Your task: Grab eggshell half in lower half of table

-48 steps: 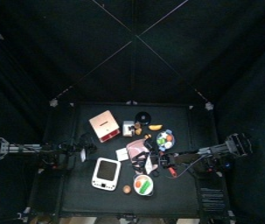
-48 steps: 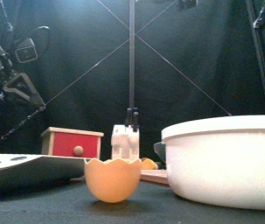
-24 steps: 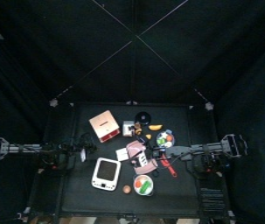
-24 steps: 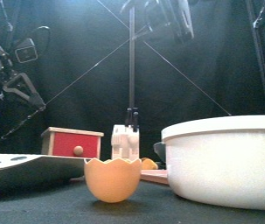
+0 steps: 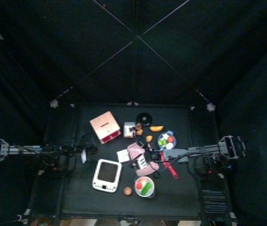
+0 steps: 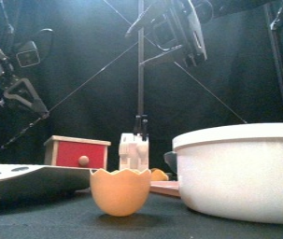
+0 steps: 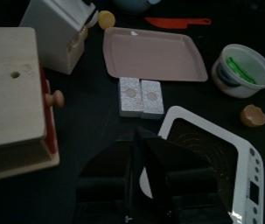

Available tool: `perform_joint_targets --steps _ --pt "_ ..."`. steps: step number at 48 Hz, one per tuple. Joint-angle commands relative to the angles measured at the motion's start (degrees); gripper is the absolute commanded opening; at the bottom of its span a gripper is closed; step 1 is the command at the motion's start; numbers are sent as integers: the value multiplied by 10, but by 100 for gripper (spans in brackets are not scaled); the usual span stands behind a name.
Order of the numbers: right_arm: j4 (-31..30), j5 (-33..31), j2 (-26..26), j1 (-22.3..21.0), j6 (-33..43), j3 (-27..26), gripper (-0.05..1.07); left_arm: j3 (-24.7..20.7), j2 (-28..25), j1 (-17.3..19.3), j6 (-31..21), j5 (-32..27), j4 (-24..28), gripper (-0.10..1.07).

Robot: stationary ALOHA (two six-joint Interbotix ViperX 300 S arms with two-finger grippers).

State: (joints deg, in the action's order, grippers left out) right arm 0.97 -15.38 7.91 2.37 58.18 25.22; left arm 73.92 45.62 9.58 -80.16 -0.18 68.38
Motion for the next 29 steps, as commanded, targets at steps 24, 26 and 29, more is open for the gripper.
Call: perform_joint_targets --steps 24,26,29 --pt "-89 52 -84 12 1 -69 88 -13 -2 10 1 2 17 55" --pt "-87 48 -89 13 2 -74 88 -13 -2 9 1 3 17 55" --pt "-80 39 -95 18 1 -77 88 -12 -2 9 1 3 17 55"
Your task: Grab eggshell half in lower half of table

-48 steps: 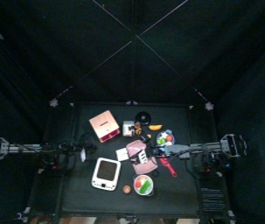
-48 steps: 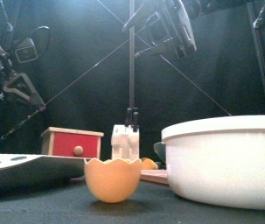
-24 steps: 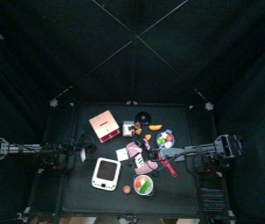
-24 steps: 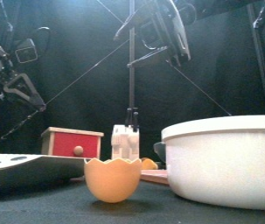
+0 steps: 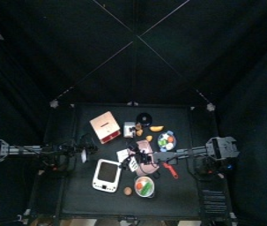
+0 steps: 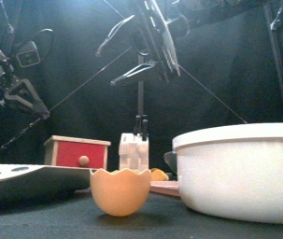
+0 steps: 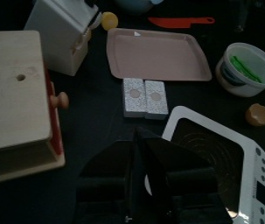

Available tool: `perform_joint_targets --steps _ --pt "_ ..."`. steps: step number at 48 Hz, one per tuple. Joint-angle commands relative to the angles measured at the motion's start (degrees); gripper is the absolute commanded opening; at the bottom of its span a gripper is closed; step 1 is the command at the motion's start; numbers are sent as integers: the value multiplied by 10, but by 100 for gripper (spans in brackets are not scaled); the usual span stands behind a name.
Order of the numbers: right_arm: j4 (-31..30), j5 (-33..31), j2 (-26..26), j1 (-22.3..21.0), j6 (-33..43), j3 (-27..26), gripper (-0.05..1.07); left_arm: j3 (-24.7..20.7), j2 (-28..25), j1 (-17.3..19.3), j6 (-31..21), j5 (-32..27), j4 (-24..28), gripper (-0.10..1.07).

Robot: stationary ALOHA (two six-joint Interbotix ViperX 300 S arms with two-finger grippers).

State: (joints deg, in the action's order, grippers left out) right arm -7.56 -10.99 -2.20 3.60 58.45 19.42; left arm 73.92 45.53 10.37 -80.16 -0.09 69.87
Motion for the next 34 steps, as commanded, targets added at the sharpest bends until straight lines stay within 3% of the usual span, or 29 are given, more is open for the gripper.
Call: perform_joint_targets --steps 1,23,34 --pt "7 -11 4 8 -1 -18 88 -11 -1 1 1 1 2 55" --pt "104 -170 -42 14 -3 -30 88 -13 -1 2 1 2 10 55" --pt "113 -265 -72 22 -5 -62 88 -13 -1 3 1 1 10 55"
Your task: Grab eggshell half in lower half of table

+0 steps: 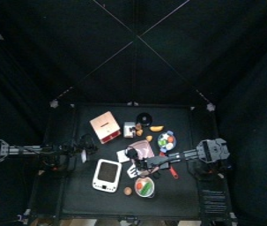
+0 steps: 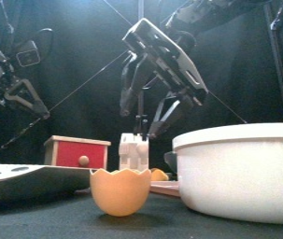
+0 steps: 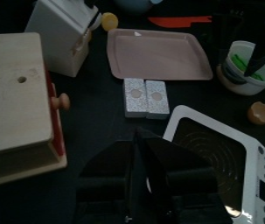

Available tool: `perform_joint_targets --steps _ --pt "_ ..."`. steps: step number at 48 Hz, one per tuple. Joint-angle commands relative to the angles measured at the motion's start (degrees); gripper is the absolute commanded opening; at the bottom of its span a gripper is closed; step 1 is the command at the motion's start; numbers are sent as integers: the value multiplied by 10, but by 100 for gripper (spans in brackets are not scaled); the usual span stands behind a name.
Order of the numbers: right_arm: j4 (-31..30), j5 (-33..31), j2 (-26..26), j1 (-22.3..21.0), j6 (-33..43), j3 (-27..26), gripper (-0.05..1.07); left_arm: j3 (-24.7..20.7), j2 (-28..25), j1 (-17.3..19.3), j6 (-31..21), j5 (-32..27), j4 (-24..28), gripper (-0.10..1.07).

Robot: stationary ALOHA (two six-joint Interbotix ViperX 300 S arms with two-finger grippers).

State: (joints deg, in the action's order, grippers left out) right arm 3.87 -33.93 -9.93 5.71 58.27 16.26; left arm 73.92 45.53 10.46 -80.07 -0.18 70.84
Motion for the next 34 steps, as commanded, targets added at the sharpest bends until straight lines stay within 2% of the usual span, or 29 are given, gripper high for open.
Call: perform_joint_targets --steps 1,5,25,29,34 --pt "-4 -46 4 0 -4 -36 88 -13 -1 2 0 3 1 55" --pt "-23 -88 -6 3 -8 -62 88 -13 -1 2 0 3 1 55" --pt "-259 -324 -122 85 -11 -236 88 -10 -1 3 0 3 0 55" --pt "-272 -377 -139 92 -11 -265 88 -10 -1 3 0 3 -1 55" --pt "-254 -450 -161 93 -8 -294 88 -10 -1 3 0 2 -1 55"
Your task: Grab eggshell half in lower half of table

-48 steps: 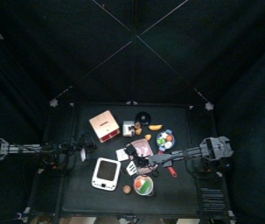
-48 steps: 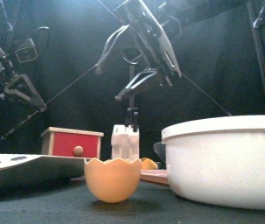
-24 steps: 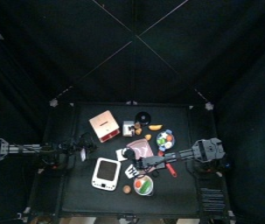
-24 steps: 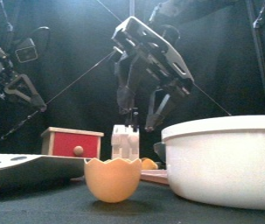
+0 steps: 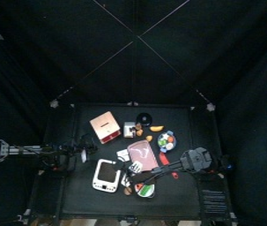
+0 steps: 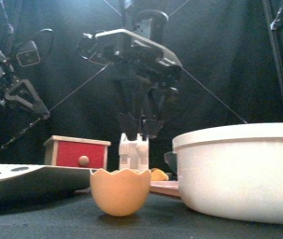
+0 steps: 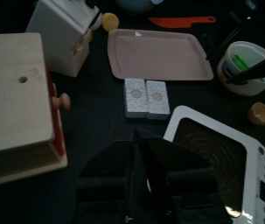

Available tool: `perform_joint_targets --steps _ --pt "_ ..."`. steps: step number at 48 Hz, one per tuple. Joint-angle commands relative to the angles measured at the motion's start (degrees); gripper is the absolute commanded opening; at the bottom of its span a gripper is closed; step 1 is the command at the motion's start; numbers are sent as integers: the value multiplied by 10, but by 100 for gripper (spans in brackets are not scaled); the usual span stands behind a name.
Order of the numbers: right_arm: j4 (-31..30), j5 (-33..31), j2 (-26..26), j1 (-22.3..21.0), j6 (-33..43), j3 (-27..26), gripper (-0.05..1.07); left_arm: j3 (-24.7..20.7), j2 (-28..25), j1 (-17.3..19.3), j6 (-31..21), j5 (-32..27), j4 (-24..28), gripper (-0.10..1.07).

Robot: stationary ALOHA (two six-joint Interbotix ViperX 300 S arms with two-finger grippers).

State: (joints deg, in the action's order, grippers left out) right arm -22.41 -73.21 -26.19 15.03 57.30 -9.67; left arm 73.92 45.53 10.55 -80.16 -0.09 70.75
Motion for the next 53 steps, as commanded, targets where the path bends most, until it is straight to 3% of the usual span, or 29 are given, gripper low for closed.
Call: perform_joint_targets --steps 1,6,12,20,29,53 --pt "15 -70 -4 0 1 -40 88 -10 -1 2 1 1 0 55" --pt "66 -115 -32 -2 -3 -62 88 -11 -1 3 1 2 0 55" --pt "95 -121 -48 -3 -13 -83 88 -12 -1 3 1 2 1 55" --pt "56 -81 -47 3 -62 -117 88 -10 -1 3 1 2 0 55" --pt "68 -18 -47 17 -108 -130 88 -9 -1 3 1 2 -1 55" --pt "98 15 -65 39 -145 -124 88 -9 -1 3 1 1 -2 55"
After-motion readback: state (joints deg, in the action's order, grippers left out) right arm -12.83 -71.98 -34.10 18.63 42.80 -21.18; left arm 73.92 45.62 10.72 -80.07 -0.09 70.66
